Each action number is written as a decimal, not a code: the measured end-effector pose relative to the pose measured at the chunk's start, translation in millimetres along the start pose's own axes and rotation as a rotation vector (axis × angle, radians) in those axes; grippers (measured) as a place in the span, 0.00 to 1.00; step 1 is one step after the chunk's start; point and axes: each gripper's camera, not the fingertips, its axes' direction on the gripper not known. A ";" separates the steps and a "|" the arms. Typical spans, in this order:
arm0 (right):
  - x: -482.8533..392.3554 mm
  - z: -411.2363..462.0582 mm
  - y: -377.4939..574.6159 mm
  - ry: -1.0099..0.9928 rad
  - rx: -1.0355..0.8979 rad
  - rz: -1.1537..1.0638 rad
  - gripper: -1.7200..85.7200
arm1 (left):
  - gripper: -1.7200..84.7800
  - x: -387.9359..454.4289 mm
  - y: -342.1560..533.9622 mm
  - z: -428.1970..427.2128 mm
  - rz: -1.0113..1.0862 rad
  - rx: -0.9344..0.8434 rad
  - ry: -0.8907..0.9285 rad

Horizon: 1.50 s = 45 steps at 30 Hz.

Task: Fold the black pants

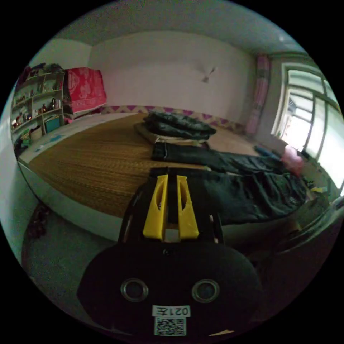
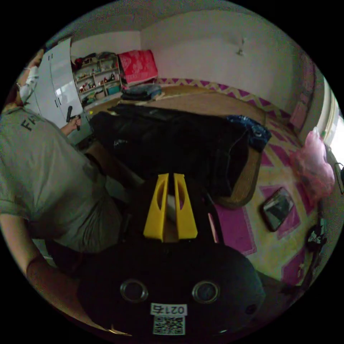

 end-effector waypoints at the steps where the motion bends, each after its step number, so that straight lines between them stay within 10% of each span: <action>1: 1.3 -15.1 -8.6 0.013 0.047 -0.004 0.04 | 0.06 -1.8 -8.9 15.4 0.013 -0.100 -0.026; 17: 41.2 -55.9 -99.5 -0.006 0.093 -0.032 0.06 | 0.01 -91.1 -41.5 40.0 -0.044 -0.270 -0.029; 34: 207.5 -159.3 53.8 0.041 0.338 1.115 0.15 | 0.13 -135.5 57.3 -46.6 -0.613 -0.145 0.121; 45: 267.1 -149.1 34.5 -0.079 0.352 1.145 0.15 | 0.23 -163.2 46.5 -20.6 -0.674 -0.192 0.146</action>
